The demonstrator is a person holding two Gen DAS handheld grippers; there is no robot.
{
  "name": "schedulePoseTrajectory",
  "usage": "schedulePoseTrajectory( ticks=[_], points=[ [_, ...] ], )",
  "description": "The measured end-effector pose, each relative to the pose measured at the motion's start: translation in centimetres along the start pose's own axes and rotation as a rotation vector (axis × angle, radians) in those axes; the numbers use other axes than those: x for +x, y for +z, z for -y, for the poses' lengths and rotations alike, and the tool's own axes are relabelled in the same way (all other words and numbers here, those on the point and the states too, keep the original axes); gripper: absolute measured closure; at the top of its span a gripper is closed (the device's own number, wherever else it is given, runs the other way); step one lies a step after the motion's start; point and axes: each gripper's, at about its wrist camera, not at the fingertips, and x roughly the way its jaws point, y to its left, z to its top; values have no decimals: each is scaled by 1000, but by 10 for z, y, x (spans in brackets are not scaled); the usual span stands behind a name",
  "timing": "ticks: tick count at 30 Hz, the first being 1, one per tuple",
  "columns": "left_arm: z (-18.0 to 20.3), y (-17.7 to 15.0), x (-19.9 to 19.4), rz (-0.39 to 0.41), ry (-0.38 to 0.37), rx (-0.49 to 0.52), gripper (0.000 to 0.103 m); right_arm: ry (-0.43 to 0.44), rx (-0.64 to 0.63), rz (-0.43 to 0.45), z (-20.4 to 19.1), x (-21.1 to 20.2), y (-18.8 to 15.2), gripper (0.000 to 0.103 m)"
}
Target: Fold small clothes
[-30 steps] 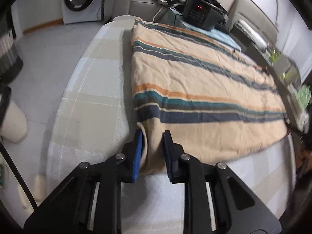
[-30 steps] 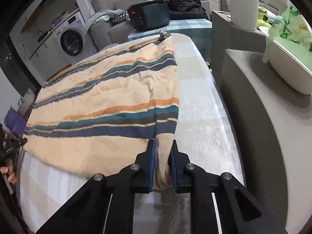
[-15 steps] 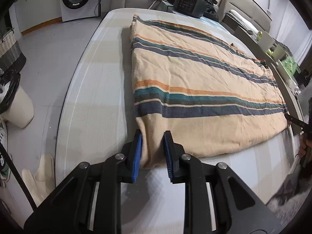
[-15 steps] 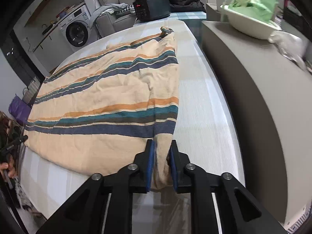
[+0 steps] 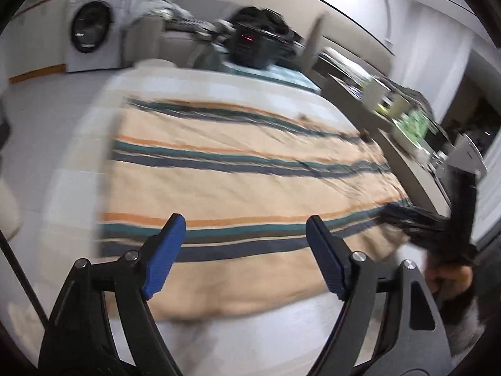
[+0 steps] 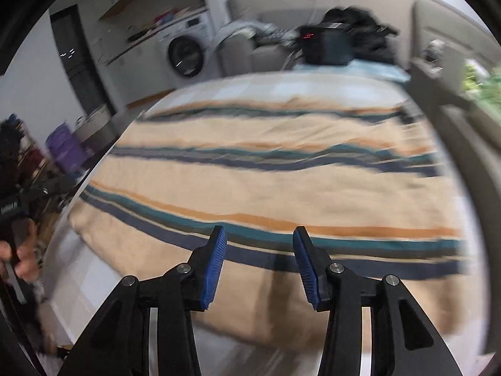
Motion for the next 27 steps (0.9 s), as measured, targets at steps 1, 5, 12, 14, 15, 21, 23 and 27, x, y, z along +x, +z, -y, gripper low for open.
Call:
schedulePoseTrajectory(
  ticks=[1, 5, 12, 14, 15, 21, 23, 27],
  points=[
    [10, -2, 18, -48, -22, 27, 26, -4, -20, -24, -9, 14, 1, 58],
    [15, -19, 56, -139, 14, 45, 26, -101, -152, -64, -17, 26, -7, 57],
    [2, -41, 43, -114, 23, 94, 26, -301, -6, -21, 85, -23, -48, 36],
    [-3, -48, 36, -106, 35, 114, 26, -314, 11, 2, 98, -36, -55, 36],
    [-4, -51, 33, -106, 43, 116, 26, -330, 15, -7, 101, -37, -55, 36],
    [1, -38, 20, -100, 52, 96, 26, -227, 31, 48, 78, -42, -26, 36],
    [9, -15, 34, -95, 54, 95, 26, -167, 33, 46, 62, -19, -2, 36],
    [9, 21, 67, -117, 101, 94, 26, -122, -27, -28, 31, 41, 36, 36]
  ],
)
